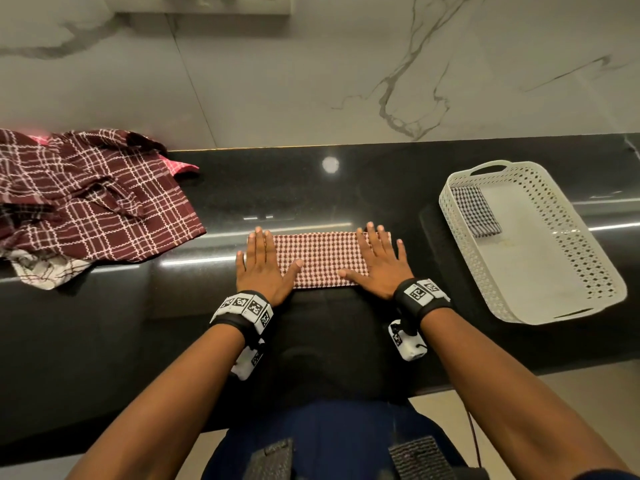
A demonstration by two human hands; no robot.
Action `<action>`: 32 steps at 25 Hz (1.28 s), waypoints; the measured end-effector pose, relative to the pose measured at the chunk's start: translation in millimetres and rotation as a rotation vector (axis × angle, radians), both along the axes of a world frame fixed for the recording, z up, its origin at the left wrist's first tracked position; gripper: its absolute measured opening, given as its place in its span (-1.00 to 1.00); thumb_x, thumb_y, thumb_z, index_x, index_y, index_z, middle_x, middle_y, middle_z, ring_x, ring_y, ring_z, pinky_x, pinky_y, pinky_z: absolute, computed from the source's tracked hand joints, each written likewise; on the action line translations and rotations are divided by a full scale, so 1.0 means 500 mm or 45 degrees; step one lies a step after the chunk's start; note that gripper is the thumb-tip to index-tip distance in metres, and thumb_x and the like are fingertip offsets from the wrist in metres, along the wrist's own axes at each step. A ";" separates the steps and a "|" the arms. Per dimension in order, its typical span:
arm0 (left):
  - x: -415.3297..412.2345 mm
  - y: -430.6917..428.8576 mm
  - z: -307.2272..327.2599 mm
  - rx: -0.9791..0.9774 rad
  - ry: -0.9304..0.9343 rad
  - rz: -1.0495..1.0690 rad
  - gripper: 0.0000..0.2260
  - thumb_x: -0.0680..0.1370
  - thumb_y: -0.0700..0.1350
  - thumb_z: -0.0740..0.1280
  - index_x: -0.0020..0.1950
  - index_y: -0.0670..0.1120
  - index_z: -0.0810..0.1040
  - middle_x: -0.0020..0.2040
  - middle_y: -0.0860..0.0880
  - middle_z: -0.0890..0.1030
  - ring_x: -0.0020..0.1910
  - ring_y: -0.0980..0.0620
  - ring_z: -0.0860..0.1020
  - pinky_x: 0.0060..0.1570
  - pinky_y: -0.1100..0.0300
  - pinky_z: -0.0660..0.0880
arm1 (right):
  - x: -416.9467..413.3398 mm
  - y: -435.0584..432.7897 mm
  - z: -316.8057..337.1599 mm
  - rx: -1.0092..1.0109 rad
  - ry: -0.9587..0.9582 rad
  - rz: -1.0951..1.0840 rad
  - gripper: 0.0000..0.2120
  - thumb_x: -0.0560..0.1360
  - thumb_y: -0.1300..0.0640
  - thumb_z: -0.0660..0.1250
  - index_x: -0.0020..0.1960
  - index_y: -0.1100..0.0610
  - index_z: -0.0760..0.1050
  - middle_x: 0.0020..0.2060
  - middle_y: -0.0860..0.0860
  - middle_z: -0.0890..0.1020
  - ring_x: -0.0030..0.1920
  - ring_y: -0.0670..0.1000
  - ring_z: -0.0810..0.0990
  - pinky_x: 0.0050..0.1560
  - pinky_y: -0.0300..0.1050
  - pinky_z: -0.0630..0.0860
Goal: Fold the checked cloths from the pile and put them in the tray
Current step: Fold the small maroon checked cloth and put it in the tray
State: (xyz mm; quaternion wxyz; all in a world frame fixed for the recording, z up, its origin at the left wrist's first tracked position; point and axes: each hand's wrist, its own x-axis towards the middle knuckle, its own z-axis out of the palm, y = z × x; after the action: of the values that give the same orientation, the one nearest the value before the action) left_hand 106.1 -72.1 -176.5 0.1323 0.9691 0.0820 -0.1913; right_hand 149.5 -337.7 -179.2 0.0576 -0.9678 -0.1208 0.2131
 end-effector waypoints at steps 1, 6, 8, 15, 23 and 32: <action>-0.001 0.003 0.004 -0.012 -0.002 0.026 -0.19 0.55 0.41 -0.14 0.57 -0.07 -0.35 0.58 -0.06 -0.36 0.56 -0.06 -0.33 0.51 -0.08 -0.29 | 0.000 -0.014 0.004 0.010 0.013 -0.026 0.03 0.30 -0.67 -0.21 0.57 -0.13 -0.39 0.57 -0.07 -0.38 0.56 0.04 -0.40 0.49 0.26 -0.33; -0.025 0.028 0.014 -0.039 0.046 0.008 -0.15 0.52 0.45 -0.11 0.56 -0.04 -0.39 0.56 -0.05 -0.42 0.55 -0.11 -0.34 0.52 -0.16 -0.25 | -0.037 -0.038 0.035 0.094 0.050 -0.201 0.20 0.32 -0.61 0.13 0.59 0.06 -0.37 0.60 0.10 -0.25 0.60 0.16 -0.20 0.54 0.19 -0.16; -0.045 0.047 0.012 -0.016 0.062 -0.034 -0.09 0.48 0.50 -0.06 0.50 -0.01 -0.49 0.52 -0.07 -0.50 0.53 -0.12 -0.40 0.46 -0.19 -0.35 | -0.054 -0.038 0.041 0.131 -0.007 -0.366 0.18 0.33 -0.53 0.26 0.61 0.14 -0.16 0.58 0.19 0.03 0.56 0.23 0.05 0.51 0.23 0.09; -0.011 -0.028 0.021 -0.102 -0.035 -0.340 -0.22 0.56 0.38 0.01 0.58 0.06 -0.32 0.58 -0.07 -0.35 0.56 -0.10 -0.32 0.47 -0.08 -0.28 | -0.001 0.034 0.083 0.112 -0.016 -0.812 -0.17 0.35 -0.34 0.45 0.38 0.19 0.35 0.35 0.19 0.36 0.37 0.23 0.33 0.31 0.19 0.36; -0.014 -0.037 -0.008 -0.062 0.140 -0.314 -0.14 0.42 0.55 -0.19 0.52 0.11 -0.45 0.48 -0.02 -0.52 0.47 -0.04 -0.47 0.40 -0.11 -0.45 | 0.010 0.017 0.078 0.780 0.175 -0.999 -0.59 0.33 0.12 0.61 0.07 0.25 0.55 0.02 0.13 0.67 0.05 0.13 0.65 0.11 0.06 0.58; 0.007 -0.119 0.038 -0.265 -0.314 -0.392 -0.58 0.57 0.10 0.27 0.42 0.08 0.38 0.41 -0.05 0.37 0.40 -0.08 0.31 0.40 -0.07 0.28 | 0.012 0.003 0.153 0.435 -0.326 -0.780 -0.80 0.48 0.12 0.39 0.05 0.19 0.49 -0.01 0.14 0.64 -0.02 0.17 0.63 -0.08 -0.07 0.46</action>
State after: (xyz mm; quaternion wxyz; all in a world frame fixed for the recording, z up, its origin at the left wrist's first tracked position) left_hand 109.7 -131.5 -157.8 0.2100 0.9673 -0.1039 -0.0967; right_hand 155.6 -336.2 -102.9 0.2638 -0.9543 0.1343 0.0402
